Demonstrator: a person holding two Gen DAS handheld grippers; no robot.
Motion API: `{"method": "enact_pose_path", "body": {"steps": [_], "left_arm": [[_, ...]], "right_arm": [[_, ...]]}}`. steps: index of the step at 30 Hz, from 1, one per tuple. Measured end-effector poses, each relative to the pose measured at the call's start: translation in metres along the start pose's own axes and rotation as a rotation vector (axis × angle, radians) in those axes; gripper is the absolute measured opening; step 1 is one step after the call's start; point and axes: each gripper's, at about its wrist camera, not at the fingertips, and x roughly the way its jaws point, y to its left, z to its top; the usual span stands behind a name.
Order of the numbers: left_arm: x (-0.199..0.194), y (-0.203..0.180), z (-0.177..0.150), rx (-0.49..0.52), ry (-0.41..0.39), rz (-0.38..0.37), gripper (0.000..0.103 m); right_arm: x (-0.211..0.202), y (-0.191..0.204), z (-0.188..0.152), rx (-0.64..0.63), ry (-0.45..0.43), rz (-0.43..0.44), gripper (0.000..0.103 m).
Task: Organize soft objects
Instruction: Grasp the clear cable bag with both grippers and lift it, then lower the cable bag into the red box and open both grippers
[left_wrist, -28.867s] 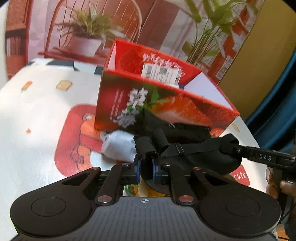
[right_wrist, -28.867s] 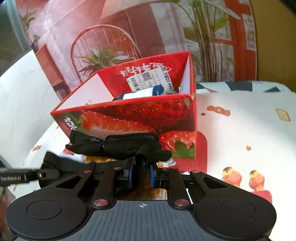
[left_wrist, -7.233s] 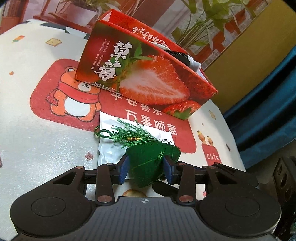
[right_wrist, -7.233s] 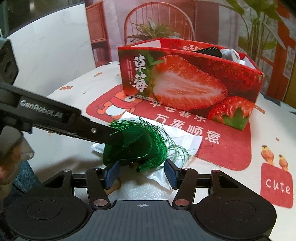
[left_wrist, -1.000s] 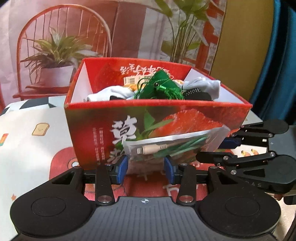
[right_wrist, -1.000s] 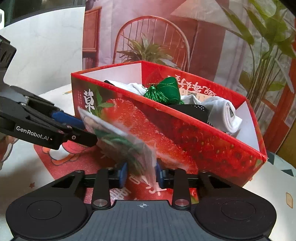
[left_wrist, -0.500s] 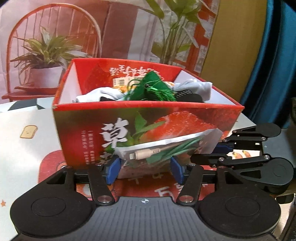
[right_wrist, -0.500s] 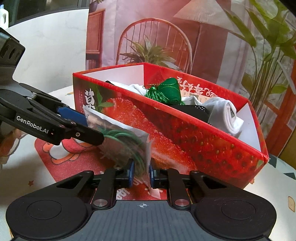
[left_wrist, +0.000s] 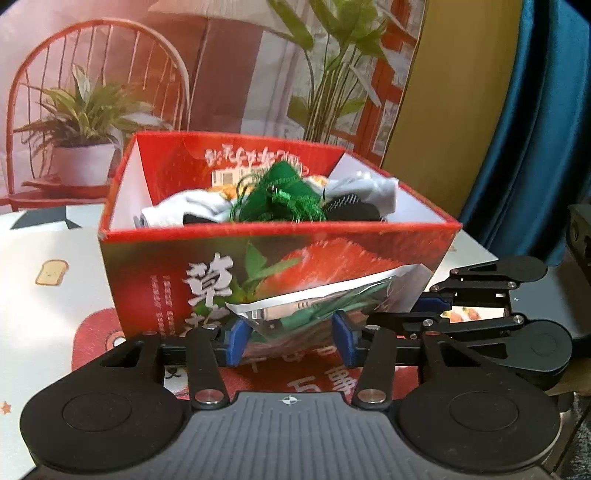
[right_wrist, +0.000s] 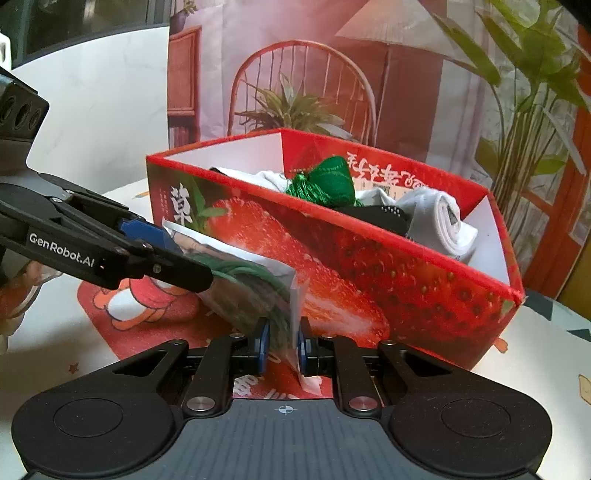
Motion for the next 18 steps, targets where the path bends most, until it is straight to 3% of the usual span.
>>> {"method": "enact_pose_path", "body": {"steps": [18], "left_arm": [[-0.081, -0.026, 0.046, -0.020, -0.207, 0.031, 0.051]], "right_arm": [[-0.062, 0.013, 0.059, -0.056, -0.168, 0.000, 0.014]]}}
